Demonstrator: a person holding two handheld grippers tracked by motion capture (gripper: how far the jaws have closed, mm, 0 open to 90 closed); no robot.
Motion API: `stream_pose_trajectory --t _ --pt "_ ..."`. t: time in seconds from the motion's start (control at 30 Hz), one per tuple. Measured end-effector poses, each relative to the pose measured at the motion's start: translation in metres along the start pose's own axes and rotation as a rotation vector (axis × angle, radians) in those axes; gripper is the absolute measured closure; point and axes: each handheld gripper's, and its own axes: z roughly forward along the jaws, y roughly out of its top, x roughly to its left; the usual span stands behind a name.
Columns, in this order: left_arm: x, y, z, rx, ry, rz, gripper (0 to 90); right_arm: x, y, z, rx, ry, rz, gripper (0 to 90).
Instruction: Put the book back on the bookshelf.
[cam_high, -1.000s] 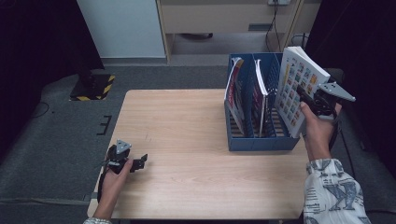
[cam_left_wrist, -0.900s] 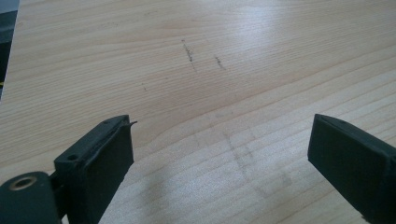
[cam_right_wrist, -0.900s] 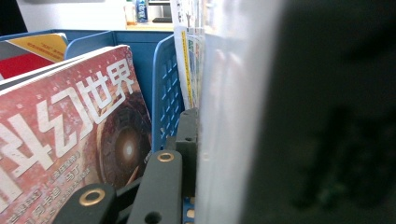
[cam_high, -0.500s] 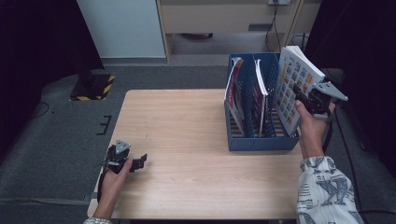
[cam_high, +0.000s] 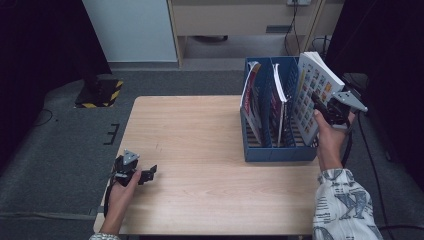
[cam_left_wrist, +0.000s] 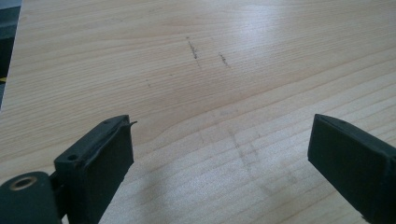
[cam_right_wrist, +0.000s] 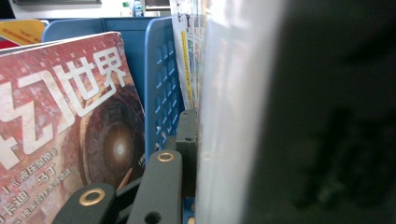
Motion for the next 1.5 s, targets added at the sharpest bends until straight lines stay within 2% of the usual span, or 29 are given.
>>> stream_pose_trajectory --t 0.6,1.5 --pt "0.0 -0.001 0.001 0.004 -0.001 0.0 6.5 0.001 -0.01 0.005 0.009 0.004 0.019 73.8" --pt "0.001 0.001 -0.001 -0.009 -0.001 -0.002 6.5 0.004 -0.02 0.013 0.046 0.017 0.007 73.8"
